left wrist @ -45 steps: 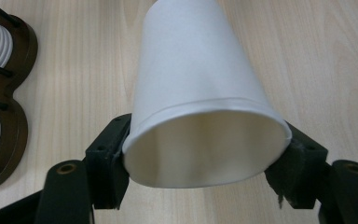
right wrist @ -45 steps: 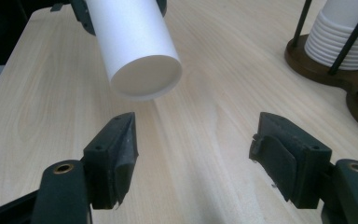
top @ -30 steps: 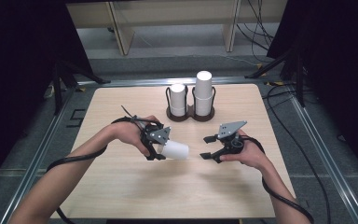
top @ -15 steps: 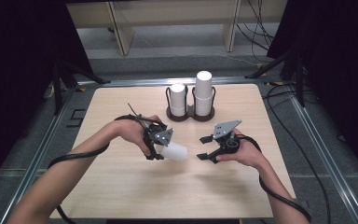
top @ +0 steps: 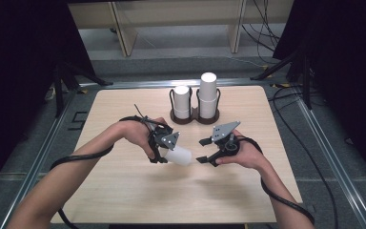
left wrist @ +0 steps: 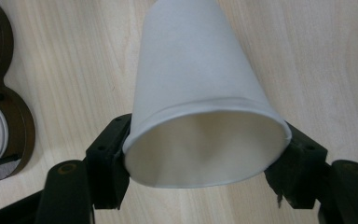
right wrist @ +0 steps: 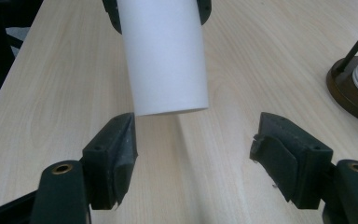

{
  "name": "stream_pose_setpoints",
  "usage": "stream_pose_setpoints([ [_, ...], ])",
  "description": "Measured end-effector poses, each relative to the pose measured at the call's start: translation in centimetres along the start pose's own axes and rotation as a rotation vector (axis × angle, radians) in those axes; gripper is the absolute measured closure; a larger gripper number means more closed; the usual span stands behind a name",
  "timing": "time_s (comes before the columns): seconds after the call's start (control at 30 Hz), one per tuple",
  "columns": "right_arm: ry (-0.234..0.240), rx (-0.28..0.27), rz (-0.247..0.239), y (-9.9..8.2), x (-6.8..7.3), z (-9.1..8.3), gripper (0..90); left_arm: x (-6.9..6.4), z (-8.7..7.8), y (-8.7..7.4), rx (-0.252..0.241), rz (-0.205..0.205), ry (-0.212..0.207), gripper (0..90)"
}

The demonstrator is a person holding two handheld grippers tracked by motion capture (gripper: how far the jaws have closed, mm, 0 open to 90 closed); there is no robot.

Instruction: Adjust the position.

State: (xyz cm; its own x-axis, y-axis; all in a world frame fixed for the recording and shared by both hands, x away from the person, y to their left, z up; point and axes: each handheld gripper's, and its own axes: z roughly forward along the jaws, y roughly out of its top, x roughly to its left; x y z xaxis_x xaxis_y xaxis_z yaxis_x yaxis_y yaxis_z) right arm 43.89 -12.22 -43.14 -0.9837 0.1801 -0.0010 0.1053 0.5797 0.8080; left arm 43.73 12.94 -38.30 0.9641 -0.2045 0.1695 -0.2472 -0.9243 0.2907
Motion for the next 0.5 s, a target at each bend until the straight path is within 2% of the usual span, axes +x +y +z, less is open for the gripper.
stream_pose_setpoints([
  [0.03,0.007,0.001,0.009,0.1,0.0,0.1,29.9,0.0,0.0,0.0,0.005,0.003,-0.002,31.2],
  [0.1,0.002,0.000,-0.016,0.3,0.0,0.3,29.8,0.1,-0.1,0.1,0.015,0.009,-0.005,31.2],
  [0.17,0.005,0.006,-0.012,0.5,0.1,0.4,29.7,0.2,-0.2,0.2,0.028,0.020,-0.004,31.3],
  [0.2,0.009,0.001,-0.020,0.6,0.1,0.6,29.7,0.1,-0.2,0.2,0.020,0.008,-0.005,31.3],
  [0.23,0.012,0.010,0.001,0.6,0.2,0.6,29.7,0.2,-0.2,0.3,0.041,0.027,-0.003,31.3],
  [0.33,0.013,0.008,-0.018,0.9,0.1,0.8,29.6,0.1,-0.1,0.4,0.045,0.016,-0.007,31.4],
  [0.37,0.007,0.009,-0.017,1.0,0.1,0.8,29.6,0.3,-0.3,0.5,0.078,0.052,-0.008,31.4],
  [0.5,0.011,0.016,-0.012,1.0,0.2,1.1,29.5,0.2,-0.2,0.6,0.075,0.039,-0.016,31.5],
])
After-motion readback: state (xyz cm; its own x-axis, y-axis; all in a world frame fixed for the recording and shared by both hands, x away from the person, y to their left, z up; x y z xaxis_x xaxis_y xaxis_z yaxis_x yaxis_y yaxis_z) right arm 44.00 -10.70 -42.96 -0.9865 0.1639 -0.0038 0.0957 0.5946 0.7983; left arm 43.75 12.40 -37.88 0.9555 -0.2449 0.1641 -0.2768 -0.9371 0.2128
